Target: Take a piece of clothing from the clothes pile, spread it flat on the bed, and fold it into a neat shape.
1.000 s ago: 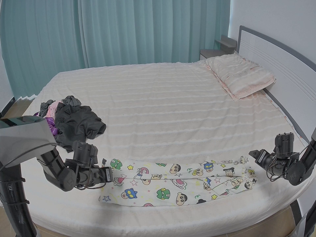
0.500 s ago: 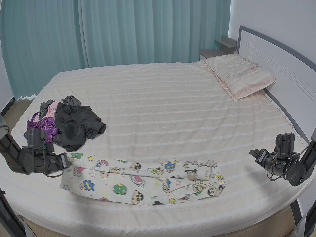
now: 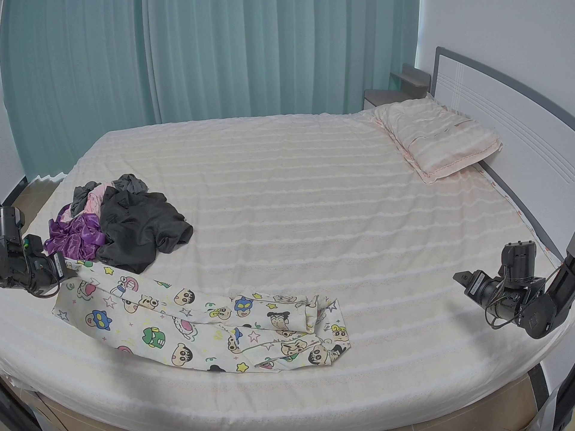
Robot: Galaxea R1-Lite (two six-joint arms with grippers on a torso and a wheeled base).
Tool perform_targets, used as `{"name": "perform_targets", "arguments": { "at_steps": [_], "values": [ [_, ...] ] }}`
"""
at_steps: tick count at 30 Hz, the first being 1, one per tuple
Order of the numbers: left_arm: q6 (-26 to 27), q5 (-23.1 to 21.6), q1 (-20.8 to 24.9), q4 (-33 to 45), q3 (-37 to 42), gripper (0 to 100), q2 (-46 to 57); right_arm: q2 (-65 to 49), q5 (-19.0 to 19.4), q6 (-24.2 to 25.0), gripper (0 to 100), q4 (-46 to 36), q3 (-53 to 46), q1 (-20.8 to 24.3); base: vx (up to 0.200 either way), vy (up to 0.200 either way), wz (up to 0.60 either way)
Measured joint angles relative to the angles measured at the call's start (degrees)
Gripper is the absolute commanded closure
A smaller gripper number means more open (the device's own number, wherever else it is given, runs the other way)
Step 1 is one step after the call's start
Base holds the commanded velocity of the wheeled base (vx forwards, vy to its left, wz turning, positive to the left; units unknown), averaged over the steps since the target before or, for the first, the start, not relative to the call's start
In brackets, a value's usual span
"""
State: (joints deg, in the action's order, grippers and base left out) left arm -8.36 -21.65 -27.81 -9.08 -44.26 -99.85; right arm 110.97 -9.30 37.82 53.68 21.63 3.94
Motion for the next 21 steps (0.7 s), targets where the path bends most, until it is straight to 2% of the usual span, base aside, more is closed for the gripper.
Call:
{"name": "perform_targets", "arguments": {
  "at_steps": [3, 5, 7, 11, 12, 15, 17, 19, 21],
  "values": [
    [-1.27, 2.99, 4.44, 0.94, -0.39, 100, 1.48, -0.06, 0.00, 0.00, 0, 0.00, 0.00, 0.00, 0.000, 0.000, 0.00],
    [-3.45, 6.11, 9.90, 1.51, -0.55, 100, 2.30, -0.15, -0.02, 0.00, 0, 0.02, 0.00, 0.00, 0.000, 0.000, 0.00],
    [-4.58, 7.51, 12.52, 1.69, -0.63, 100, 2.58, -0.17, -0.02, -0.02, 0, 0.00, 0.00, 0.00, 0.000, 0.000, 0.00],
    [-9.12, 13.42, 23.91, 2.11, -1.18, 100, 3.17, -0.26, -0.02, -0.02, 0, 0.00, 0.00, 0.00, 0.000, 0.000, 0.00],
    [-10.76, 16.02, 28.54, 2.24, -1.62, 100, 3.06, -0.28, -0.02, 0.00, 0, 0.00, 0.00, 0.00, 0.000, 0.000, 0.00],
    [-14.35, 20.39, 36.57, 2.35, -3.04, 100, 2.08, -0.33, -0.02, -0.02, 0, 0.02, 0.00, 0.00, 0.000, 0.000, 0.00],
    [-17.12, 22.80, 42.13, 2.46, -4.60, 100, 0.66, -0.30, -0.02, 0.00, 0, 0.00, 0.00, 0.00, 0.000, 0.000, 0.00],
    [-19.08, 24.22, 45.85, 2.49, -6.08, 100, -0.73, -0.30, -0.02, -0.02, 0, 0.00, 0.00, 0.00, 0.000, 0.000, 0.00],
    [-22.59, 26.54, 52.25, 2.66, -10.14, 100, -4.56, -0.30, 0.00, -0.02, 0, 0.00, 0.00, 0.00, 0.000, 0.000, 0.00]
  ]
}}
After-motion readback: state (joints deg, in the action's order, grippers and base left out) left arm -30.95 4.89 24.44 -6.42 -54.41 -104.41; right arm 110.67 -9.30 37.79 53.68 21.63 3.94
